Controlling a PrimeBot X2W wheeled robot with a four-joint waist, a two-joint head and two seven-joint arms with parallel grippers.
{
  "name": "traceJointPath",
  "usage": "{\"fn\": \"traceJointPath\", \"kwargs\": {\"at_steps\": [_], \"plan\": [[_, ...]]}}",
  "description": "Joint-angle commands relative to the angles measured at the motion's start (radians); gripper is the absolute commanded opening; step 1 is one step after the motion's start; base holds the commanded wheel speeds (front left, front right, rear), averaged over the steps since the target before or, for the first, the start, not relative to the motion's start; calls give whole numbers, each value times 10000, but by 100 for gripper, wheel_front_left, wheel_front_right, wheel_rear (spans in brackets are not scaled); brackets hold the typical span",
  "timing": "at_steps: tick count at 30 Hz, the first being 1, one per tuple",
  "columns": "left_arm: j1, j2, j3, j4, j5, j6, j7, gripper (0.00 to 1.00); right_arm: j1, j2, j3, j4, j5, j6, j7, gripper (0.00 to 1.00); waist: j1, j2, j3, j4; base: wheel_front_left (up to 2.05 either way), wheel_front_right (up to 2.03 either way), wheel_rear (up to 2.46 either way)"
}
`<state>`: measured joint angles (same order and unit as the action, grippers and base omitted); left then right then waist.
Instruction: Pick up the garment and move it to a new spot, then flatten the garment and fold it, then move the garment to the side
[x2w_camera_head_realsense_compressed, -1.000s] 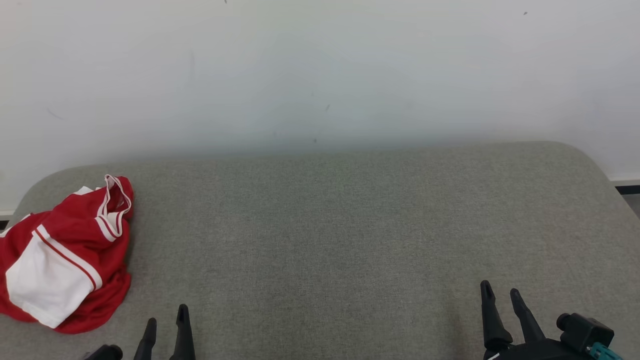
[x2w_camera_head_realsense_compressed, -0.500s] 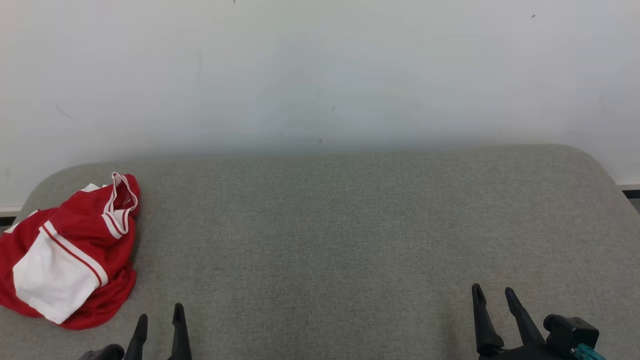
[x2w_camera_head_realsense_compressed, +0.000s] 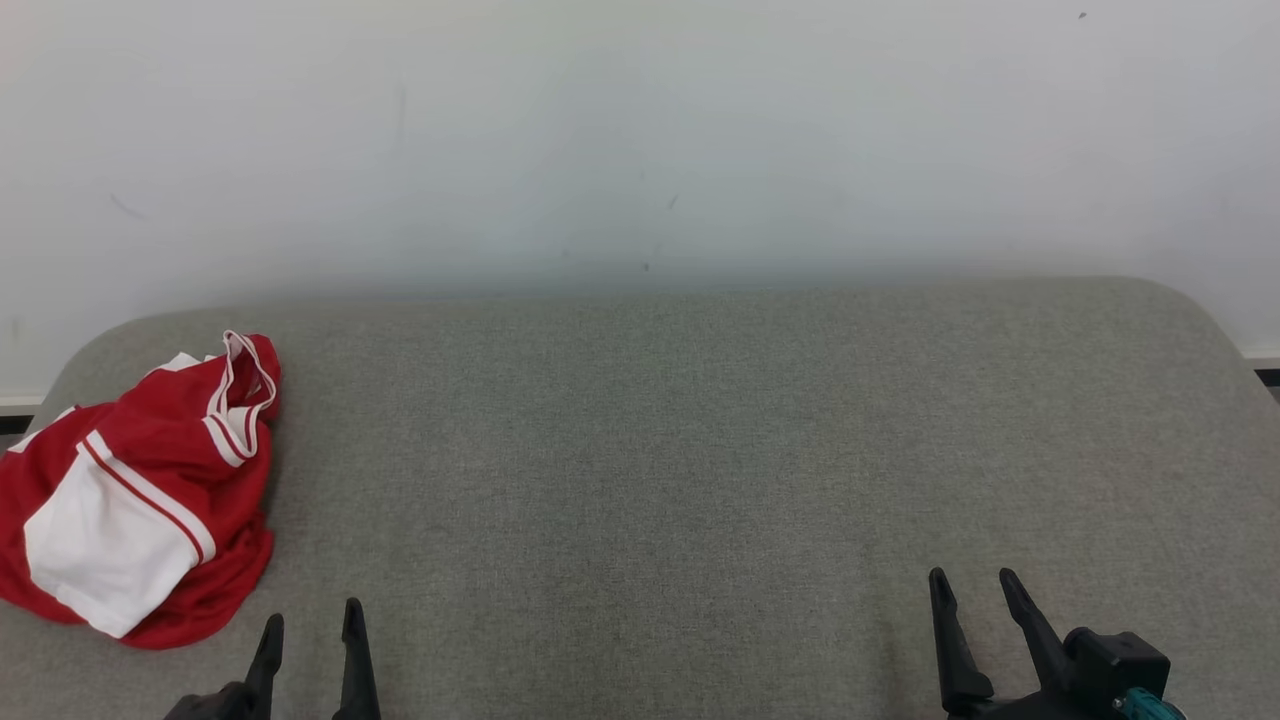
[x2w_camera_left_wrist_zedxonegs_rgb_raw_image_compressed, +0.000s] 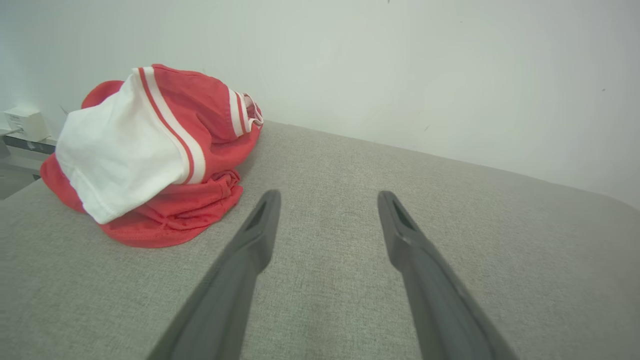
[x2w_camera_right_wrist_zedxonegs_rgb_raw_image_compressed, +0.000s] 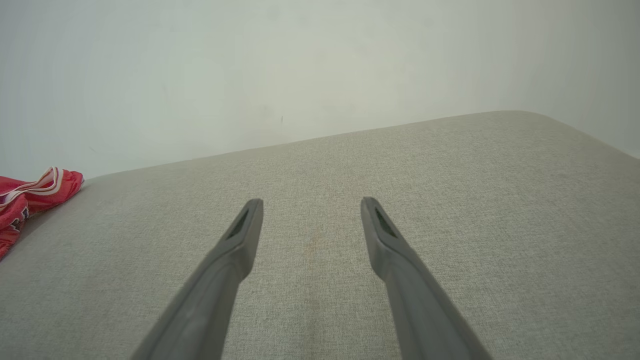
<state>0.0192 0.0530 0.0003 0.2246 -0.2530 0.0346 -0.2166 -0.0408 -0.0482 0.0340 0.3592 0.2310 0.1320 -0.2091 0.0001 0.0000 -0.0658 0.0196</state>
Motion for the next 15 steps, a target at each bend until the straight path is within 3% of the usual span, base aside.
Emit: {"fn": "traceJointPath", "kwargs": {"at_steps": [1, 15], "plan": [[1, 55, 22, -97, 209, 40, -93, 100, -89, -30, 21, -12, -220, -20, -69, 100, -1, 0, 15, 10, 0, 0, 0], [198, 31, 27, -107, 1267, 173, -350, 100, -132, -31, 190, 187, -1194, -23, -388, 100, -1, 0, -8, 93, 0, 0, 0]]}}
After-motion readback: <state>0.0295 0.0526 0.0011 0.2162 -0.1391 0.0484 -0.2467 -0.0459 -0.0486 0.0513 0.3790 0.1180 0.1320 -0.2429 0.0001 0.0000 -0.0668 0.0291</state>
